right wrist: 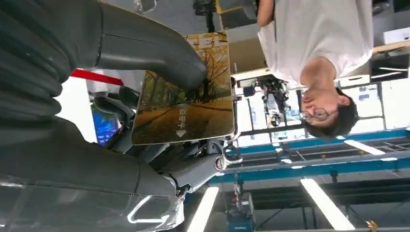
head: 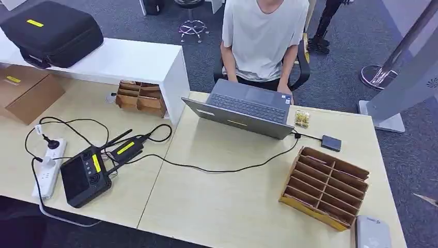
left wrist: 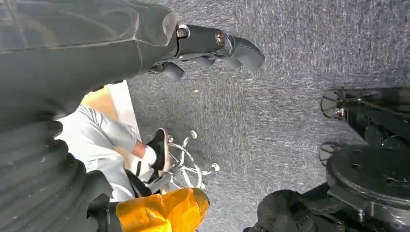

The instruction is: Pass the card to the sensor for recognition and then transmit it.

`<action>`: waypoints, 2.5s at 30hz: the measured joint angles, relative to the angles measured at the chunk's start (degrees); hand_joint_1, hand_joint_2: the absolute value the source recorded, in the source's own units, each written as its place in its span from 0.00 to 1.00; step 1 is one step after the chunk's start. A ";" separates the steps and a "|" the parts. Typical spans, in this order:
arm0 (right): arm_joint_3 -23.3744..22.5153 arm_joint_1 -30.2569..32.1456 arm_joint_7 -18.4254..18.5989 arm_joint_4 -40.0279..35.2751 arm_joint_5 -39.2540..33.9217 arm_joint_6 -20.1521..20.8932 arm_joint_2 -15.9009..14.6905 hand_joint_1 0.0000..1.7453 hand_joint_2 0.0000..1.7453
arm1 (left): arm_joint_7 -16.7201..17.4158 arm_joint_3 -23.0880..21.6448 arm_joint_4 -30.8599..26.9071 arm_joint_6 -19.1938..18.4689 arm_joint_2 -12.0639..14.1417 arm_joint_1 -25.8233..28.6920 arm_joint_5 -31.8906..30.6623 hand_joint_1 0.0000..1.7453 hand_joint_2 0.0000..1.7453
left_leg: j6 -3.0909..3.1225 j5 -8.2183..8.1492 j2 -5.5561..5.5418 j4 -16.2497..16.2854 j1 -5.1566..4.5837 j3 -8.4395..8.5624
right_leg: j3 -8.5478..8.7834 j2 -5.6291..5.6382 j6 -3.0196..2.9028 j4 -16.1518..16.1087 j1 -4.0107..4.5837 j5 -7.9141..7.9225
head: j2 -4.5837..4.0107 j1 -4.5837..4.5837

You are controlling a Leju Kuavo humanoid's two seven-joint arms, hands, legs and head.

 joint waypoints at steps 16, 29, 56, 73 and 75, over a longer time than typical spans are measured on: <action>-1.62 1.28 0.46 -1.07 0.31 0.44 0.70 1.00 1.00 | -0.81 -0.20 -0.44 0.63 0.00 -0.55 -1.48 0.00 1.00 | 0.00 0.00 0.07 0.00 0.01 0.13 | 0.10 0.04 0.00 0.00 0.01 0.00 | 0.00 0.00; 10.95 -0.07 7.19 7.57 10.04 -6.34 2.93 1.00 1.00 | -0.96 0.02 -0.44 -3.94 0.02 -1.06 -4.37 0.00 1.00 | 0.02 -0.02 0.26 -0.03 0.02 0.13 | 0.10 0.19 -0.01 0.00 0.02 0.01 | 0.00 0.00; 25.00 -10.07 9.75 31.21 8.48 -9.97 4.11 1.00 1.00 | -2.53 1.66 -0.46 -6.34 0.11 -2.09 -7.71 0.00 1.00 | 0.02 0.01 0.21 -0.01 0.00 0.14 | 0.16 0.17 -0.01 0.01 0.01 0.01 | 0.00 0.00; 25.33 -12.72 8.87 37.46 7.56 -6.34 5.62 1.00 1.00 | -2.01 1.90 -0.46 -5.01 0.09 -2.18 -6.40 0.00 1.00 | 0.02 0.01 0.23 -0.02 0.01 0.18 | 0.18 0.18 0.00 0.01 0.02 0.01 | 0.00 0.00; 25.35 -12.90 8.87 37.77 7.54 -6.14 5.77 1.00 1.00 | -2.01 1.90 -0.44 -5.03 0.09 -2.19 -6.45 0.00 1.00 | 0.02 0.01 0.23 -0.02 0.01 0.20 | 0.20 0.18 0.00 0.01 0.01 0.01 | 0.00 0.00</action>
